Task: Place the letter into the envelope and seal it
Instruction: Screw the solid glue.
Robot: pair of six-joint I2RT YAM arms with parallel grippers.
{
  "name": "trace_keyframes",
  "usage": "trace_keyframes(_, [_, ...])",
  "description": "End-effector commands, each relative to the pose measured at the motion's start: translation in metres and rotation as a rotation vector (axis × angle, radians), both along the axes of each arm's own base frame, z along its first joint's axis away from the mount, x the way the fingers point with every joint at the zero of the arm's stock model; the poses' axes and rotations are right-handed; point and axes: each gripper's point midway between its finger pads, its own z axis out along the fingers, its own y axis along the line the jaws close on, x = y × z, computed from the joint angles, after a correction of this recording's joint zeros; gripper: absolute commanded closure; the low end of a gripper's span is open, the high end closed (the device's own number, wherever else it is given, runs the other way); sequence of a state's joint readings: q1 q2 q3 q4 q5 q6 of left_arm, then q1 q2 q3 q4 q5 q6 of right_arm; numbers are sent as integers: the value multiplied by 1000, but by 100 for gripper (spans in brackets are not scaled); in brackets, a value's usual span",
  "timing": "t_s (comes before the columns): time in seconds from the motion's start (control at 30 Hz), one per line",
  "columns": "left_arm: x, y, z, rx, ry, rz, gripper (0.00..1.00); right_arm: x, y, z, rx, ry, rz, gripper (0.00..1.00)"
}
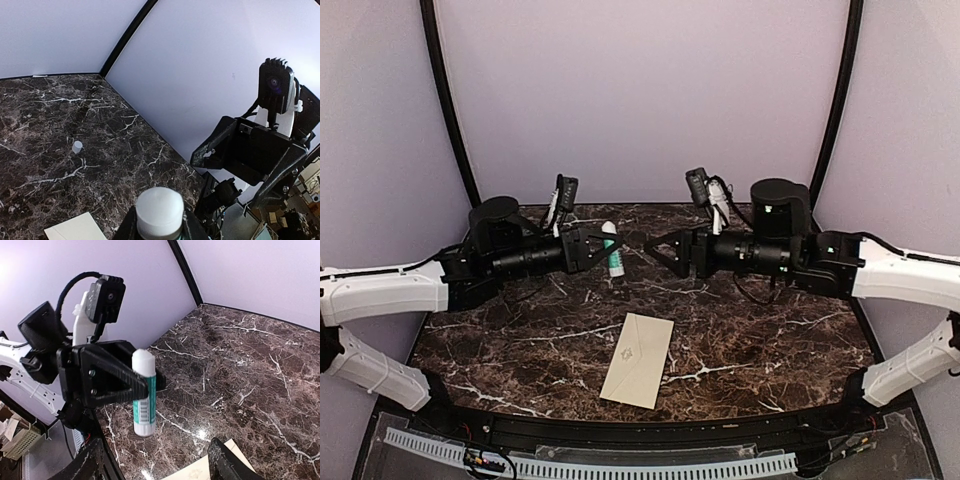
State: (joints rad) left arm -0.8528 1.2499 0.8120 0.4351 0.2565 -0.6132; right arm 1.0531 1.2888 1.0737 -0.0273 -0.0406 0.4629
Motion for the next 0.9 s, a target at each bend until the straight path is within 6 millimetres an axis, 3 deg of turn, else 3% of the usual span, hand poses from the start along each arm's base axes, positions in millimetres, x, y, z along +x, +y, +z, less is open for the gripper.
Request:
trace_keyframes(0.0, [-16,-2,47,-72,-67,-237,100,-24,-8,16,133,-60,152,32])
trace_keyframes(0.17, [-30,9,77,-145,-231,-453,100,-53,-10,41,344,-127,327,32])
trace_keyframes(0.27, [-43,14,81,-179,-294,-570,100,-62,-1,54,423,-144,415,33])
trace_keyframes(0.4, [-67,22,84,-237,-351,-698,100,-67,21,56,437,-137,503,35])
trace_keyframes(0.57, [-78,27,76,-240,-346,-724,100,-75,54,49,396,-140,587,36])
trace_keyframes(0.73, [-84,30,81,-253,-358,-749,100,-83,66,55,432,-156,644,40])
trace_keyframes(0.87, [-86,32,82,-257,-361,-756,100,-83,78,45,406,-146,667,41])
